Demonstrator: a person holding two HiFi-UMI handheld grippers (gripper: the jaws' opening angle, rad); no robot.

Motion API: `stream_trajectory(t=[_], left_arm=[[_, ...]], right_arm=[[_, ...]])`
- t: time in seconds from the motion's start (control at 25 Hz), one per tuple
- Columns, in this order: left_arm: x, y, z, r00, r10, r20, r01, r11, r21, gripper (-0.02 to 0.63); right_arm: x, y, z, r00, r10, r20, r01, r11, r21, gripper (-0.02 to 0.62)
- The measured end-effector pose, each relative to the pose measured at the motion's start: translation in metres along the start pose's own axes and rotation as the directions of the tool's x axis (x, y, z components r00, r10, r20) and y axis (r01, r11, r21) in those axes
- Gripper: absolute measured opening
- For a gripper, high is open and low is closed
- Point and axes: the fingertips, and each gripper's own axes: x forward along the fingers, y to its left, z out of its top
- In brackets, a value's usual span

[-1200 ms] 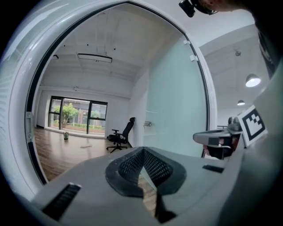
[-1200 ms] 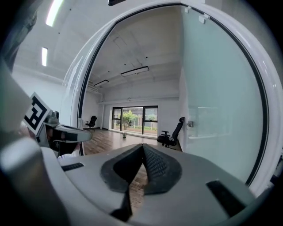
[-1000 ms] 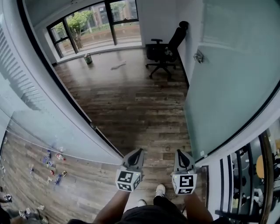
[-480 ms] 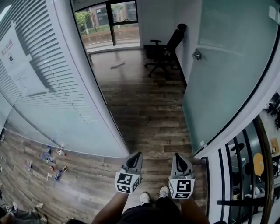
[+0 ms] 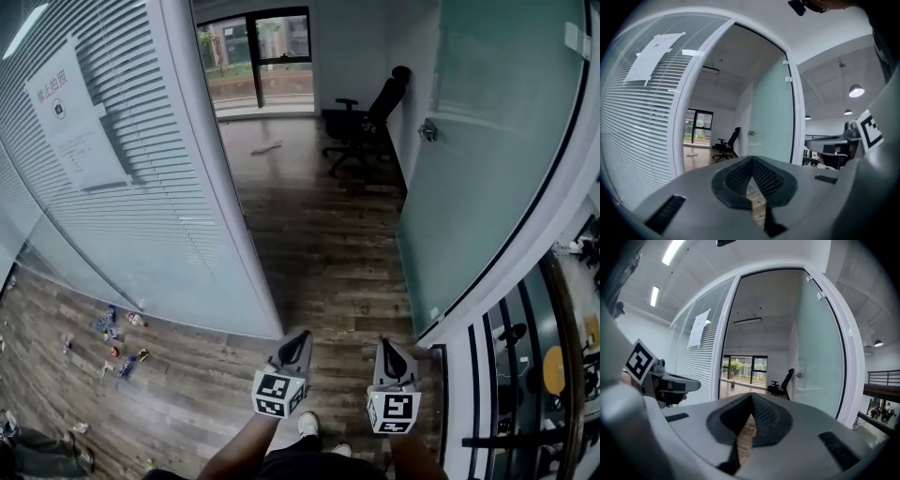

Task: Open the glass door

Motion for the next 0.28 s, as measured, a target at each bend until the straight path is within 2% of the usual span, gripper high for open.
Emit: stream_trajectory(t=[0.28], left_arm=[[-0.042,-0.057,-0.005,1.000,0.000,-0.030,0.000,1.000,0.001,-0.003]], right_arm=[[-0.058,-0.006,0.004,1.000,0.027,0.000,-0.027,1.000,-0.004,0.015]])
